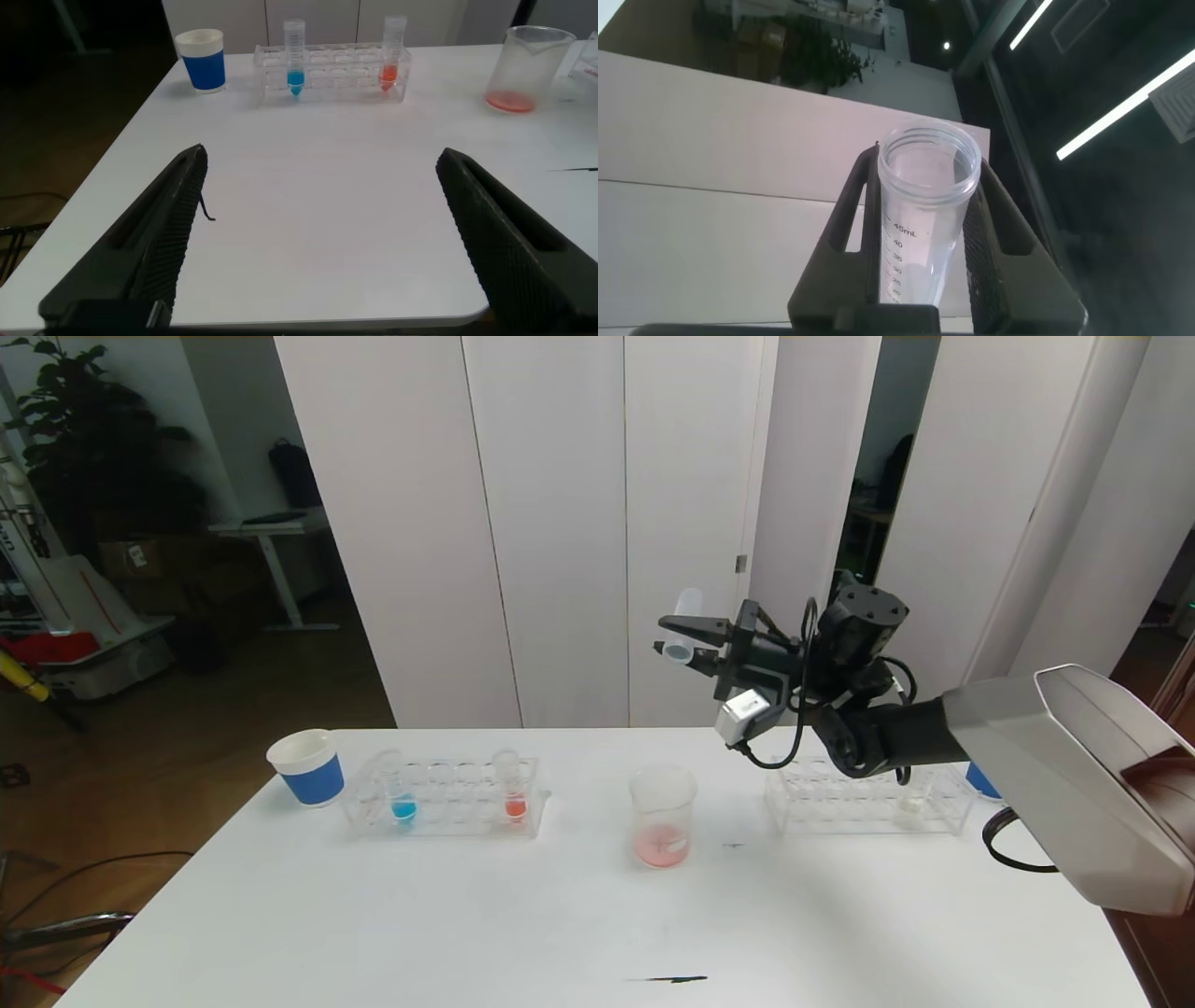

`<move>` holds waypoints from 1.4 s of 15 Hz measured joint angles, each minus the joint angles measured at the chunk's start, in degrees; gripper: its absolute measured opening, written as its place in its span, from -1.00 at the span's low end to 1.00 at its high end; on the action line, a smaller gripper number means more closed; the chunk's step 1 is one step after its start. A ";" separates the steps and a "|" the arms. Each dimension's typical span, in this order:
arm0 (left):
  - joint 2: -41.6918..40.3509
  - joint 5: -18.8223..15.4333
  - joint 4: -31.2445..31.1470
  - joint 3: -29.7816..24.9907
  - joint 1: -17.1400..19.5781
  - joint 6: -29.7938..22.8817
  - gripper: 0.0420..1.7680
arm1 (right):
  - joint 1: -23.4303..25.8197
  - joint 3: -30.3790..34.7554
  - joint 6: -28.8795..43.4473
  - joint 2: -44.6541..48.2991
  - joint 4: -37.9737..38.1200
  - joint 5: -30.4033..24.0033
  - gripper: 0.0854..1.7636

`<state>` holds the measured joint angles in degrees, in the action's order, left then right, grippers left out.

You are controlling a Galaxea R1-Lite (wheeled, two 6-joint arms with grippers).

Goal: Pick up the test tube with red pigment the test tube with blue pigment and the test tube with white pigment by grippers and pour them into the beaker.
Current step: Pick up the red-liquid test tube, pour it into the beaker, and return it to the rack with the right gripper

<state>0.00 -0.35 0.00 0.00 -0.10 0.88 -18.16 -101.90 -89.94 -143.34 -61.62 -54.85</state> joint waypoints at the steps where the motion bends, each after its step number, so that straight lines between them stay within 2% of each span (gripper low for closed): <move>1: 0.00 0.02 0.00 0.00 0.00 0.00 0.98 | 0.00 0.11 0.30 0.23 0.13 1.13 -0.42; 2: 0.00 0.02 0.00 0.00 0.00 0.00 0.98 | 0.00 0.22 0.87 0.59 0.27 2.50 -0.42; 4: 0.00 0.00 0.00 0.00 0.00 0.02 0.98 | -0.02 0.61 3.89 1.58 0.82 9.67 -0.42; 9: 0.00 0.00 0.00 0.00 0.00 0.00 0.98 | -1.82 1.73 16.79 4.83 1.18 33.90 -0.42; 12: 0.00 0.02 0.00 0.00 0.00 0.00 0.98 | -1.99 3.23 29.53 5.72 0.35 53.22 -0.42; 15: 0.00 0.02 0.00 0.00 0.00 0.00 0.98 | -2.76 4.16 44.50 6.02 0.55 68.21 -0.42; 18: 0.00 0.00 0.00 0.00 0.00 -0.02 0.98 | -3.08 5.66 58.08 6.18 2.41 76.92 -0.42; 21: 0.00 0.00 0.00 0.00 0.00 0.00 0.98 | -3.89 10.80 70.95 7.86 5.56 78.30 -0.42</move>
<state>0.00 -0.35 0.00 0.00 -0.10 0.88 -22.05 -91.10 -18.99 -135.47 -56.06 23.45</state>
